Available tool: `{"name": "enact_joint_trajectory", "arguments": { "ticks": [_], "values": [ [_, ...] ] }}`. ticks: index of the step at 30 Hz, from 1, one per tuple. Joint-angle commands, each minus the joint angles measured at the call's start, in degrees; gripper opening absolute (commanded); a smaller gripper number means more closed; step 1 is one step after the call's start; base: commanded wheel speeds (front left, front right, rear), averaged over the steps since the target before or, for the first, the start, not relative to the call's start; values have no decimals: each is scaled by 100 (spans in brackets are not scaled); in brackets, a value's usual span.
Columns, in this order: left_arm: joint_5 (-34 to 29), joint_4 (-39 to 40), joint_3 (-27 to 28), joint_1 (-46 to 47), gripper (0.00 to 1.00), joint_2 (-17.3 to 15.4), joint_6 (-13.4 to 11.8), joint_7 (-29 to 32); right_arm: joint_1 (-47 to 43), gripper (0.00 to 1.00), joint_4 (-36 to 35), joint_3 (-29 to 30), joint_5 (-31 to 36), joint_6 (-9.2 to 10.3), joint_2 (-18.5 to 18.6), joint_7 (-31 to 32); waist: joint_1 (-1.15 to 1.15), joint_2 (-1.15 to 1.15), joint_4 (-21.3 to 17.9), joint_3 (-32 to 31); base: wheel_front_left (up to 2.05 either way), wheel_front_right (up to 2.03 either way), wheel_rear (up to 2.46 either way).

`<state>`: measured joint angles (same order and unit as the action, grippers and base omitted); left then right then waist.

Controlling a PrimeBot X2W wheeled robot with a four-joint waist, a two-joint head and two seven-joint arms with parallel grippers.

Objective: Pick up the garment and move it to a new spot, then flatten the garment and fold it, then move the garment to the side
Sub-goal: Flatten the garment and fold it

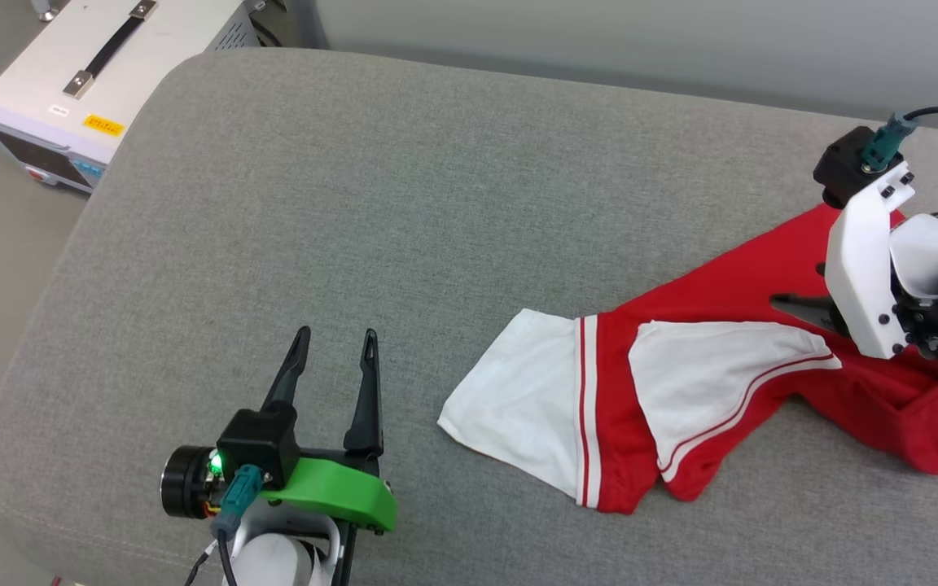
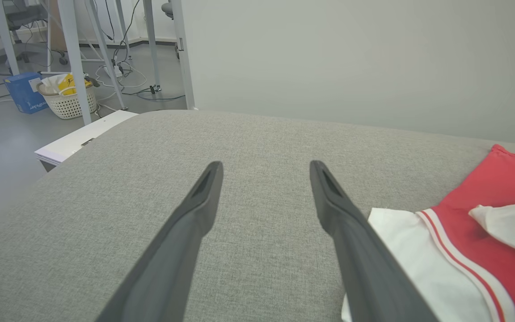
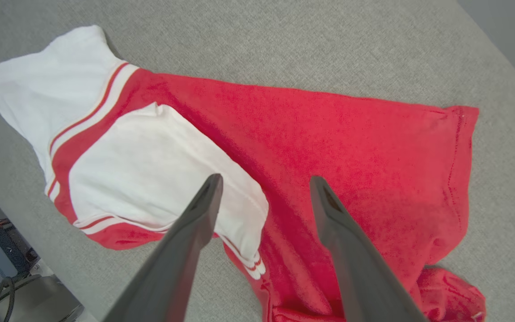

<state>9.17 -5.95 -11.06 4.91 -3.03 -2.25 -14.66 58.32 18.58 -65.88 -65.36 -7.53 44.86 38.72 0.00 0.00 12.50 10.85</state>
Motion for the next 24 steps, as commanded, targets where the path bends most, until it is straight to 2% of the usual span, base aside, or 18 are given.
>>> {"name": "enact_joint_trajectory", "arguments": {
  "ticks": [1,9,16,17,18,24],
  "values": [
    [41,33,-30,73,100,15,-1,-34,17,100,85,-42,-103,4,7,172,0,0,91,145,0,0,0],
    [182,61,-219,297,100,15,-84,-34,-488,100,416,-315,-251,4,-208,666,0,0,295,562,0,0,0],
    [228,36,-220,390,100,15,-124,-34,-904,100,402,-488,-114,4,-262,581,0,0,314,682,0,0,0],
    [228,28,-216,405,100,15,-128,-34,-880,45,396,-446,-85,4,-276,436,0,0,306,680,0,0,0],
    [226,22,-209,416,100,15,-131,-34,-850,0,387,-405,-74,4,-293,322,0,0,294,670,0,0,0],
    [163,-32,-144,414,100,15,-110,-34,-392,0,364,37,40,4,-450,-640,0,0,203,484,0,0,0]
  ]
}}
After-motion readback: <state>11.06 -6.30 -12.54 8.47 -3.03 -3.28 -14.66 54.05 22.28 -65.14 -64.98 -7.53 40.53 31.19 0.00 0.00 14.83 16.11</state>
